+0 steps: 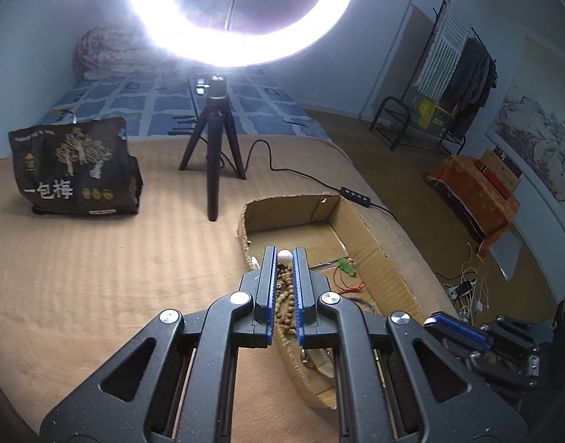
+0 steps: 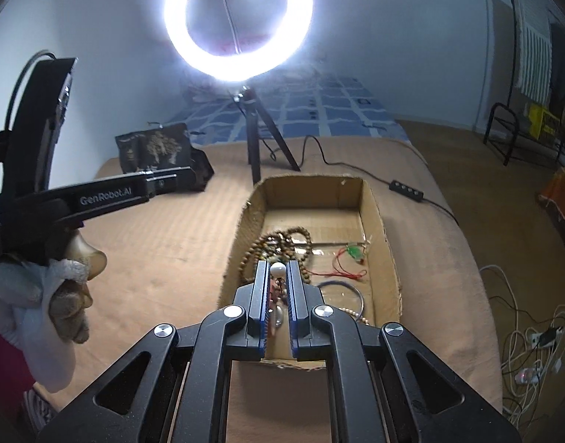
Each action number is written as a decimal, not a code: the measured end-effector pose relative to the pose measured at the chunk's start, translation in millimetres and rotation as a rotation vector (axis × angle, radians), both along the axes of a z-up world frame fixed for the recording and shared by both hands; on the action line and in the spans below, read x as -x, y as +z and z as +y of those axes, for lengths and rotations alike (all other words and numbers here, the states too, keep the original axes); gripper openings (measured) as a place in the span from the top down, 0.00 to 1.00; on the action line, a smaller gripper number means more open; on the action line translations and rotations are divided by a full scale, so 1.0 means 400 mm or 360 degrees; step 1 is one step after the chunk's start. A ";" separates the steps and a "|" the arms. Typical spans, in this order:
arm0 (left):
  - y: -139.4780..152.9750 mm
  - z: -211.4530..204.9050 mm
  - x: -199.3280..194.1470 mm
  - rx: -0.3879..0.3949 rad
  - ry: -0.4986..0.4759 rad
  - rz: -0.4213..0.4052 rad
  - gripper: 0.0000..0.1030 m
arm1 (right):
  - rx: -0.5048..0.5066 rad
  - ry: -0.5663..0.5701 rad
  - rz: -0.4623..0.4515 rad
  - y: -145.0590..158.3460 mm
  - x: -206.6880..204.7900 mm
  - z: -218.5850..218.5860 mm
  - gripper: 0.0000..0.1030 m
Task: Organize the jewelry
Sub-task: 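Carry the pearl earring in left tool over the box, then open left tool to drop the pearl earring into the box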
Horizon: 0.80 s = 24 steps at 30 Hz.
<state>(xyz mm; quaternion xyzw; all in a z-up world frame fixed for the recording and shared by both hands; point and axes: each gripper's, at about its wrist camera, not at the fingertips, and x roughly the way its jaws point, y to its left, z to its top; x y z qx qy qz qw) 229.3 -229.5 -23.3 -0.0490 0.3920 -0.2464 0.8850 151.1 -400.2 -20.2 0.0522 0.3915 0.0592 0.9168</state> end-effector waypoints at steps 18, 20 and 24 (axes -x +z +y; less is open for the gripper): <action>-0.087 -0.077 -0.048 -0.0038 -0.0025 0.0065 0.94 | -0.0022 -0.0047 0.0153 -0.102 -0.052 -0.045 0.93; -0.088 -0.080 -0.048 -0.0053 -0.0021 0.0059 0.94 | -0.0020 -0.0044 0.0166 -0.107 -0.055 -0.042 0.90; -0.087 -0.079 -0.046 -0.0080 0.0000 0.0035 0.64 | 0.0026 -0.0054 0.0177 -0.119 -0.056 -0.031 0.45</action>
